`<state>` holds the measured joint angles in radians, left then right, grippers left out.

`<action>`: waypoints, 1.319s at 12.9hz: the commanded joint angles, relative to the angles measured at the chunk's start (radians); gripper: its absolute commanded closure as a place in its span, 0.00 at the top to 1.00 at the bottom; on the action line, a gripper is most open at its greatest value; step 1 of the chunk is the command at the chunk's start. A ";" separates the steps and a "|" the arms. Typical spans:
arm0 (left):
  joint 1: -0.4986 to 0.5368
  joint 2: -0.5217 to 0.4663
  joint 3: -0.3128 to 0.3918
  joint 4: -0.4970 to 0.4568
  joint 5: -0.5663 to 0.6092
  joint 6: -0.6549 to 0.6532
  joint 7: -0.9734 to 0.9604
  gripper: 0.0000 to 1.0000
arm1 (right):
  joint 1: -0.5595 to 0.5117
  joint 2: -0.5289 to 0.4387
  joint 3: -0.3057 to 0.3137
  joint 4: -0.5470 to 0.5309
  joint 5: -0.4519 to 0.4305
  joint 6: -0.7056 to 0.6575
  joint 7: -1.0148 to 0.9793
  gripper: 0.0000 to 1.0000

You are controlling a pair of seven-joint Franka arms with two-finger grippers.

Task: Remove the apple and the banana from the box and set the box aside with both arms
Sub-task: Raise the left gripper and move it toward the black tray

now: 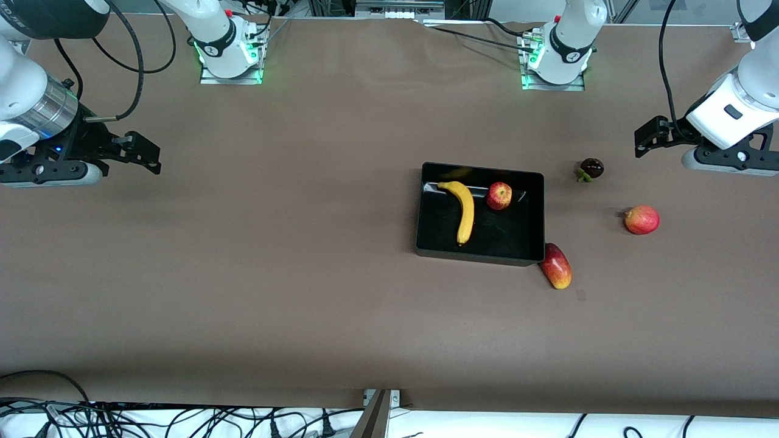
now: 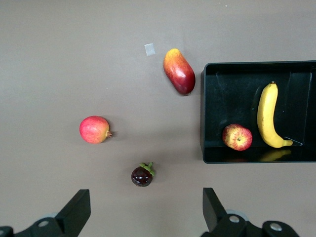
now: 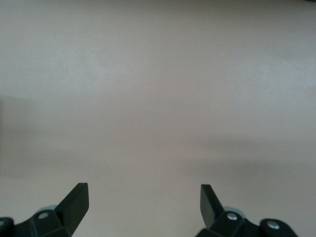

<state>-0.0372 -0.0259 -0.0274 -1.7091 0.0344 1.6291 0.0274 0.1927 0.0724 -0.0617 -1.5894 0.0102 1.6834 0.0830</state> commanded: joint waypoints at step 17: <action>-0.049 0.124 -0.055 0.131 -0.021 -0.158 0.002 1.00 | -0.010 0.003 0.010 0.011 -0.004 0.001 0.006 1.00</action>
<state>-0.0685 0.0597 -0.0821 -1.6221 0.0343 1.5067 0.0273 0.1927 0.0724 -0.0617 -1.5894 0.0102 1.6834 0.0830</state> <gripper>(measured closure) 0.000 0.000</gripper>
